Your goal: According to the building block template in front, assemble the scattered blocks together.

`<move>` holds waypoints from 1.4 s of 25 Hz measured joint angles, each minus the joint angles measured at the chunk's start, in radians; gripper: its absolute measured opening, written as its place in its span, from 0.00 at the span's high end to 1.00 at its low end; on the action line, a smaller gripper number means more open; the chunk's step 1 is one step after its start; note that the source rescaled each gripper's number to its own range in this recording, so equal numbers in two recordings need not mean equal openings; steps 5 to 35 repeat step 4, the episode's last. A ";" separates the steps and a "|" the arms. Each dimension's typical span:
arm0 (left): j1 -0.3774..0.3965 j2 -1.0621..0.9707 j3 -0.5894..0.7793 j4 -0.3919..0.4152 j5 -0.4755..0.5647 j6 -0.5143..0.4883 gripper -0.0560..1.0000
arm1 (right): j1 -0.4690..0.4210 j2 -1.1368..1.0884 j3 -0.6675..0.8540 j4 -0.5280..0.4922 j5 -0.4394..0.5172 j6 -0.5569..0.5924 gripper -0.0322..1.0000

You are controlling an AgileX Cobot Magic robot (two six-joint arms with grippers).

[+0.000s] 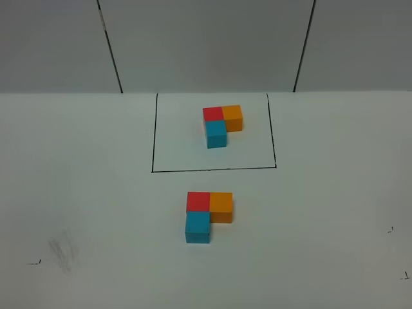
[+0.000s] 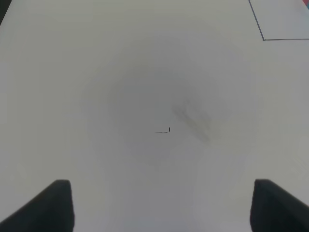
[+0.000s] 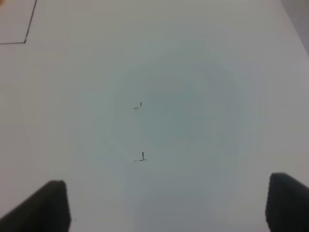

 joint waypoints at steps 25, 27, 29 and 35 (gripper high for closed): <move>0.000 0.000 0.000 0.000 0.000 0.000 0.14 | 0.000 0.000 0.000 0.000 0.000 0.000 0.31; 0.000 0.000 0.000 0.000 0.000 0.000 0.14 | 0.000 0.000 0.000 0.000 0.000 0.000 0.31; 0.000 0.000 0.000 0.000 0.000 0.000 0.14 | 0.000 0.000 0.000 0.000 0.000 0.000 0.31; 0.000 0.000 0.000 0.000 0.000 0.000 0.14 | 0.000 0.000 0.000 0.000 0.000 0.000 0.31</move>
